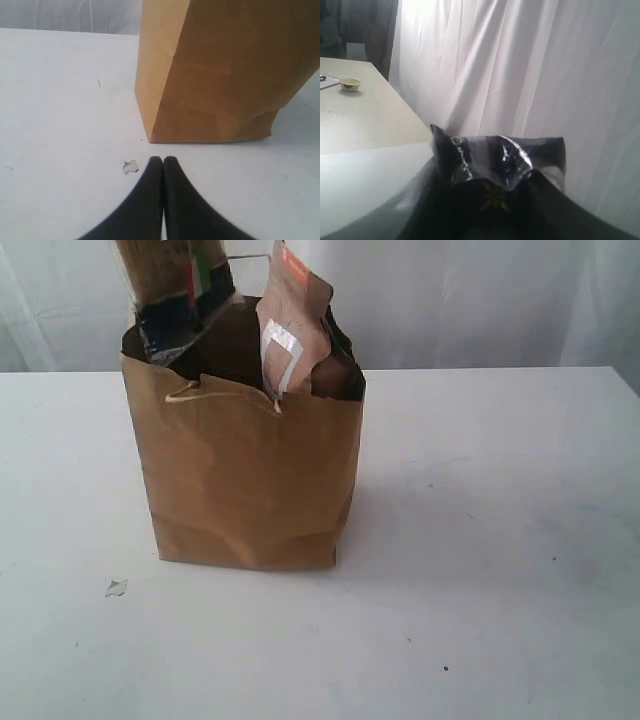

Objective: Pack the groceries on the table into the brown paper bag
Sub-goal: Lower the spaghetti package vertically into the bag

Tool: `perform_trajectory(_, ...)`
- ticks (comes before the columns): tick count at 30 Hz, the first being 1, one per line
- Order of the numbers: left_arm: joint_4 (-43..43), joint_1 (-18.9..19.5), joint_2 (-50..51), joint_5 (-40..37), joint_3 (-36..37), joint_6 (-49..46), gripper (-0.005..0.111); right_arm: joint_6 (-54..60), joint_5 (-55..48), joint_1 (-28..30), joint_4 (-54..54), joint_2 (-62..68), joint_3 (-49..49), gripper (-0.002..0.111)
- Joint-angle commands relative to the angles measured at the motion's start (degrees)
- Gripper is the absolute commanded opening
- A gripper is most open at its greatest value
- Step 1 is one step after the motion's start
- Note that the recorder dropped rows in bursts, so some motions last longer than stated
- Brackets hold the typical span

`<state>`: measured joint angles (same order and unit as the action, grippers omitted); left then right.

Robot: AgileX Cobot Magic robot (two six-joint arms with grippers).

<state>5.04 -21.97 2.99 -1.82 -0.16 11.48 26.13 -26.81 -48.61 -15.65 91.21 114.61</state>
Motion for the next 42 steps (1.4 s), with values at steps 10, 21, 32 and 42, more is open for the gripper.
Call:
perform_trajectory(10,0.4,0.0,-0.3,0.2,0.2,0.1,0.000,6.6,11.2,2.4,0.1,2.3,0.9,0.000)
perform_trajectory(21,0.4,0.0,-0.3,0.2,0.2,0.1,0.000,6.6,11.6,3.0,-1.0,6.9,0.9,0.000)
perform_trajectory(32,0.4,0.0,-0.3,0.2,0.2,0.1,0.000,6.6,9.5,3.3,-4.2,11.7,0.9,0.000)
perform_trajectory(42,0.4,0.0,-0.3,0.2,0.2,0.1,0.000,2.4,2.9,6.4,-5.4,12.5,-1.4,0.000)
